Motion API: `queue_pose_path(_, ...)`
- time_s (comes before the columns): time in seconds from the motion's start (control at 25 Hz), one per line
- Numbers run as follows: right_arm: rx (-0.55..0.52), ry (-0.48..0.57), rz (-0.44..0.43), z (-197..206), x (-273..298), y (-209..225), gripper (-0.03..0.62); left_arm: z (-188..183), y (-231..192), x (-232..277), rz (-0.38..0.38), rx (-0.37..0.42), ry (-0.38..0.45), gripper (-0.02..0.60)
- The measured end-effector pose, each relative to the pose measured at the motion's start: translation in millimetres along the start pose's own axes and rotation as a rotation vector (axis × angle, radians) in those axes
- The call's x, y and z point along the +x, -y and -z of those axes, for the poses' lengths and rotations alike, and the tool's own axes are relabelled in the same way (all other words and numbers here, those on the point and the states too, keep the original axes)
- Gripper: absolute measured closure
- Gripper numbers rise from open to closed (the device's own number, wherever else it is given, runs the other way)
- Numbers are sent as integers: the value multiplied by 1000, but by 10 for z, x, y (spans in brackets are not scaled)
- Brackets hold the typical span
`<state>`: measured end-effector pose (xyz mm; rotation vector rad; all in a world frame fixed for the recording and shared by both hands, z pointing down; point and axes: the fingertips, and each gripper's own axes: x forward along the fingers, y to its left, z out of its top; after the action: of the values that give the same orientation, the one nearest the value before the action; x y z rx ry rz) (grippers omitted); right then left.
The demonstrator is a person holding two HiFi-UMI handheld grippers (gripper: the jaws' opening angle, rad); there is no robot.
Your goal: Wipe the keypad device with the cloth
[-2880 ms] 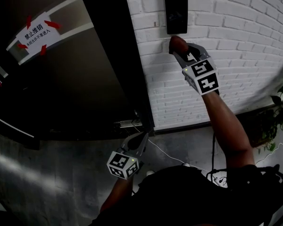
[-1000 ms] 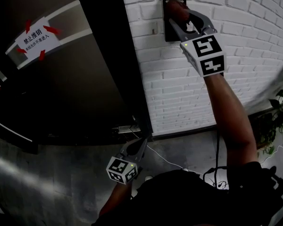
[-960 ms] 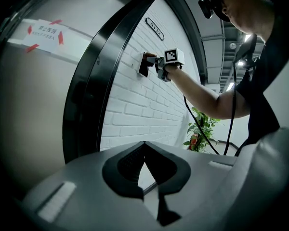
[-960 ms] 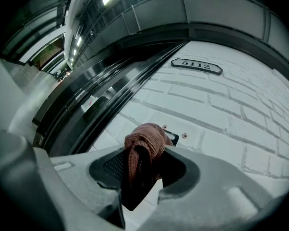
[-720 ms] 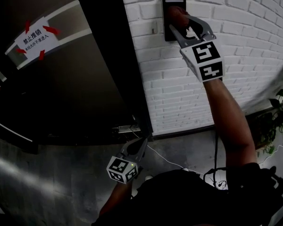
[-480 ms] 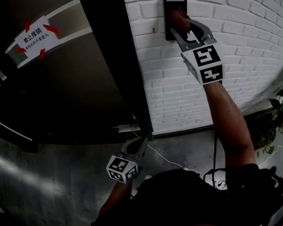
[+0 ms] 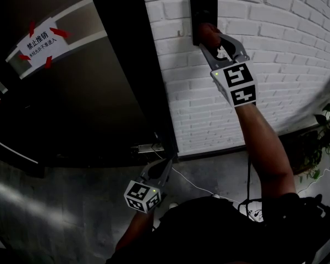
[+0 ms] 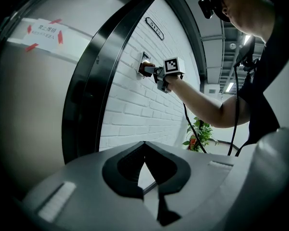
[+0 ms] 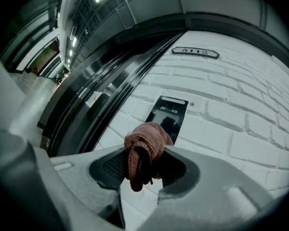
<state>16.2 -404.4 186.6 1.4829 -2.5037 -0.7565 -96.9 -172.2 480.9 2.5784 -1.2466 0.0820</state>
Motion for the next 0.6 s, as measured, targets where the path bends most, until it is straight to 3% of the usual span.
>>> queue_pose_path(0.6, 35, -70, -38, 354, -48, -199, 450, -6, 31, -31, 3, -3, -3, 565)
